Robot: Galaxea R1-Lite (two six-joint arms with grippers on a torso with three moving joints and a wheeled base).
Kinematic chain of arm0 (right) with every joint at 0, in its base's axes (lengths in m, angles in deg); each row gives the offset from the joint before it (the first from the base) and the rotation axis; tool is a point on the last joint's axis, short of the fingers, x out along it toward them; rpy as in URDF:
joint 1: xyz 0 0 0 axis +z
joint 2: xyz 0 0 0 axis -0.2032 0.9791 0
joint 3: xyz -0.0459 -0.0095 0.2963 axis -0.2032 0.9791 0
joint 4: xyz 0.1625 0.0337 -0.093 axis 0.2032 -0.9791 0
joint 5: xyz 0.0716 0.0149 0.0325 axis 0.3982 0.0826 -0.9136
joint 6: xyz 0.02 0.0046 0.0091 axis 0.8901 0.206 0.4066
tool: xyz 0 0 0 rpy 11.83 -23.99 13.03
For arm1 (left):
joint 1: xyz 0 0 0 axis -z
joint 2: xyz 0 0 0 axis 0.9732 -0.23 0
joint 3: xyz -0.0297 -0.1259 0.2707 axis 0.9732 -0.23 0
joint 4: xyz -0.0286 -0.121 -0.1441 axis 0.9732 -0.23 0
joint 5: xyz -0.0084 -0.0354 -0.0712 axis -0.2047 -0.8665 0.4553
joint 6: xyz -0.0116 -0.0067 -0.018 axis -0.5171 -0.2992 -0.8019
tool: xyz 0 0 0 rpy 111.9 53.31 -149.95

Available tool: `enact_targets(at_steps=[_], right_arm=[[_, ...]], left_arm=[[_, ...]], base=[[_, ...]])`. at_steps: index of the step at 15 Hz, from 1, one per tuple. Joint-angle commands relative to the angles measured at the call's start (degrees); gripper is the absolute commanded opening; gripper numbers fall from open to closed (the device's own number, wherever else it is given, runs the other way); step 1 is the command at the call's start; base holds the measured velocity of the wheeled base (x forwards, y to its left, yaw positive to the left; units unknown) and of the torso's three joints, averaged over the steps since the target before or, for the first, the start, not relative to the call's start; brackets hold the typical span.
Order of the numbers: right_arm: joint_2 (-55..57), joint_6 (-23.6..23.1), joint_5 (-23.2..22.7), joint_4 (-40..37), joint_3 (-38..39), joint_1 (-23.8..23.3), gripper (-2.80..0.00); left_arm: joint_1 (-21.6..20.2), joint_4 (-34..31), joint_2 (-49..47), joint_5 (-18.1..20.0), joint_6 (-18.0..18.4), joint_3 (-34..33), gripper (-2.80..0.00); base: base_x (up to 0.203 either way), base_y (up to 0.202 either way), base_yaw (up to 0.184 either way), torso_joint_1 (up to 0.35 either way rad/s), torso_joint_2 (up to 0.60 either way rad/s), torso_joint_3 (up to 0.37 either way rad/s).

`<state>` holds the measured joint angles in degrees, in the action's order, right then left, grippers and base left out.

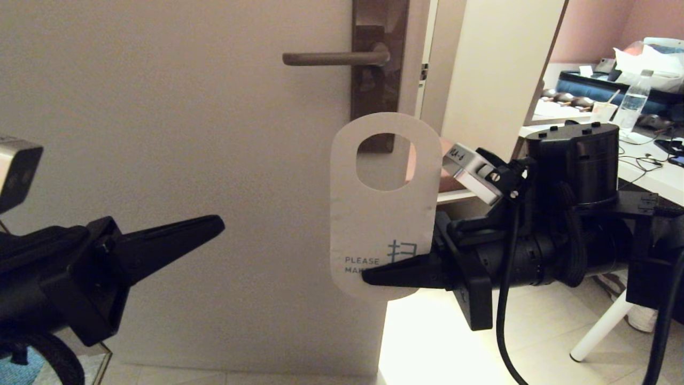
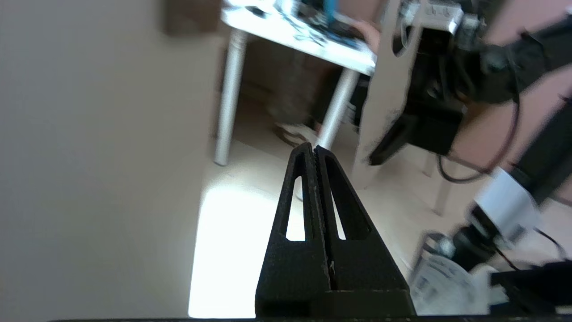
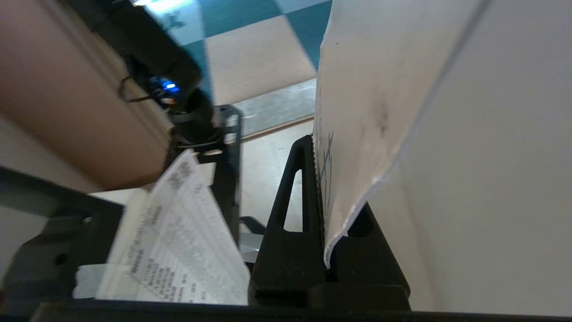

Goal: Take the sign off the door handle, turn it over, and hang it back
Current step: Hand it to the other hand

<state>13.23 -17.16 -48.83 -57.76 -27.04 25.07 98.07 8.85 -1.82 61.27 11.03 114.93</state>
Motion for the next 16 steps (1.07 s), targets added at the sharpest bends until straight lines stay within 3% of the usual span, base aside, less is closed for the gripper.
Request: enact_targets(at_steps=[1,6,13,14,16], right_arm=[[1.29,-0.11,-0.73,0.11,-0.47,0.37,-2.8],[3.49,-0.13,-2.44,0.11,-2.6,1.26,-2.8],[5.1,-0.54,-2.53,0.18,-3.49,2.14,-2.8],[5.34,-0.57,-2.53,0.2,-3.66,2.14,-2.8],[5.34,-0.57,-2.45,0.2,-3.83,2.14,-2.8]], left_arm=[[2.36,0.63,-3.95,0.65,-0.06,0.06,-2.8],[5.06,6.37,-10.39,2.0,0.05,2.14,-2.8],[8.21,6.74,-12.03,1.92,0.73,2.05,-2.8],[8.26,7.03,-12.03,1.92,0.9,1.81,0.0],[8.34,8.41,-12.03,1.92,1.08,1.21,0.0]], base=[[0.0,0.0,0.0,0.0,0.0,0.0],[0.0,0.0,0.0,0.0,0.0,0.0],[0.0,0.0,0.0,0.0,0.0,0.0],[0.0,0.0,0.0,0.0,0.0,0.0],[0.0,0.0,0.0,0.0,0.0,0.0]])
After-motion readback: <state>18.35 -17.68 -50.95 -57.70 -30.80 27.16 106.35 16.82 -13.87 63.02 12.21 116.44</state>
